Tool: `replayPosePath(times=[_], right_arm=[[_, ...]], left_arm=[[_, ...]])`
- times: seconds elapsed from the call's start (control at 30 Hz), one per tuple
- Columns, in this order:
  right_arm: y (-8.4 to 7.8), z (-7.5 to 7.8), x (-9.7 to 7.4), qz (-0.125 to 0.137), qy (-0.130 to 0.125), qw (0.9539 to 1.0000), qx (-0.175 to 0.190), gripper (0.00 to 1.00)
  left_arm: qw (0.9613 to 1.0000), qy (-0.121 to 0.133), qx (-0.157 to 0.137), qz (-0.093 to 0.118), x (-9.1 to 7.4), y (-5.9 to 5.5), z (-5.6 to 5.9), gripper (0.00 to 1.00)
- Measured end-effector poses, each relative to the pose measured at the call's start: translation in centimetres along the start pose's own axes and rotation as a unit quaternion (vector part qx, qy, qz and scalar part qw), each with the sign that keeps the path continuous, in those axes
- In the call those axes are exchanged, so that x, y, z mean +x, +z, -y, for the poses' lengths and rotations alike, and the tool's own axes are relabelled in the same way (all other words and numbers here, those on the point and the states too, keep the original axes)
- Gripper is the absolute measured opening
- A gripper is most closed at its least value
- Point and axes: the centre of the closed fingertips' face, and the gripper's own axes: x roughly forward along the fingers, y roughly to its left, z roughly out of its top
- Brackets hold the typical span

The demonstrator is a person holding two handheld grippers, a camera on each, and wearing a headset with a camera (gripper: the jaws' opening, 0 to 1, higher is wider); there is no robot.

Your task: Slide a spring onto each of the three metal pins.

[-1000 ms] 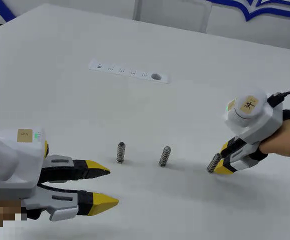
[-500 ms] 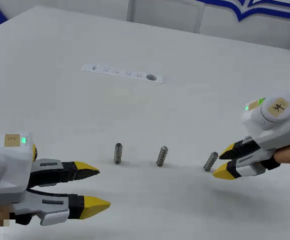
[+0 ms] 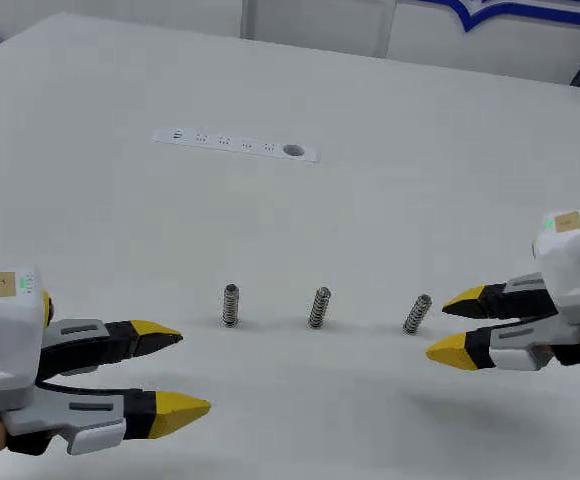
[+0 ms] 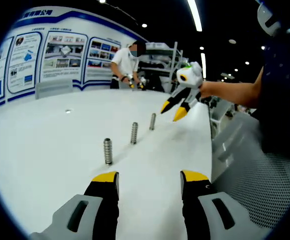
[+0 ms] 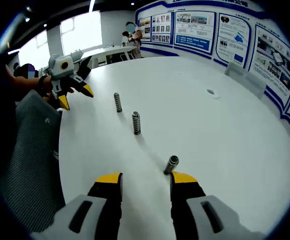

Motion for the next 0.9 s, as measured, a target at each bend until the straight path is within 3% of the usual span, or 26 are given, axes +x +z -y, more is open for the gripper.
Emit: replayPosePath(times=[0.3, 0.9], right_arm=[[-0.4, -0.7, -0.8, 0.056, 0.004, 0.9984, -0.012, 0.47], [-1.2, -1.6, -0.4, 0.098, -0.005, 0.9950, -0.021, 0.60]], left_arm=[[0.9999, -0.001, 0.010, -0.008, 0.6, -0.1, 0.4, 0.54], [0.9999, 0.011, 0.003, -0.007, 0.6, -0.4, -0.1, 0.61]])
